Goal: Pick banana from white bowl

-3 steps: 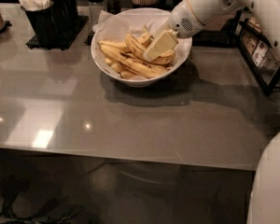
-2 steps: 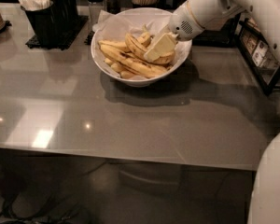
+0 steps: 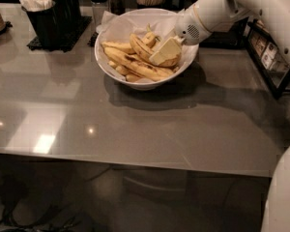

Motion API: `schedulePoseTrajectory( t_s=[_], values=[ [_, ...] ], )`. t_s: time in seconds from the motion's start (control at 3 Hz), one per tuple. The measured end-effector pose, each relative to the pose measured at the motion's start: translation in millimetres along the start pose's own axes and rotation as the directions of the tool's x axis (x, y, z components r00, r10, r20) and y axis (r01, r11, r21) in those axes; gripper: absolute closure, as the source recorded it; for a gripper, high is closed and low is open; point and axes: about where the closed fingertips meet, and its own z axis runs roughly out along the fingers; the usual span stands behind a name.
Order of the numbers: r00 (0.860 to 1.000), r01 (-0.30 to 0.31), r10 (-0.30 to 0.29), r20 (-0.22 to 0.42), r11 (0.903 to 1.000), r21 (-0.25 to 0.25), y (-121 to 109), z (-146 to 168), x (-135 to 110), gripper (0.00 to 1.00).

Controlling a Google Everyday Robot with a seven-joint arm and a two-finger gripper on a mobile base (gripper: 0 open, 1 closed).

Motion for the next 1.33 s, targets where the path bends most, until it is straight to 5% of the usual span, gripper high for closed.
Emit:
schedulePoseTrajectory(
  t_s=[0.33, 0.67, 1.0, 1.33],
  values=[
    [1.000, 0.016, -0.017, 0.016, 0.9998, 0.014, 4, -13, -6, 1.00],
    [0.997, 0.069, -0.067, -0.038, 0.9963, 0.051, 18, -46, -22, 1.00],
    [0.989, 0.110, -0.105, -0.101, 0.9932, 0.039, 40, -80, -30, 1.00],
    [0.992, 0.116, -0.117, -0.048, 0.9929, -0.027, 65, -93, -20, 1.00]
  ],
)
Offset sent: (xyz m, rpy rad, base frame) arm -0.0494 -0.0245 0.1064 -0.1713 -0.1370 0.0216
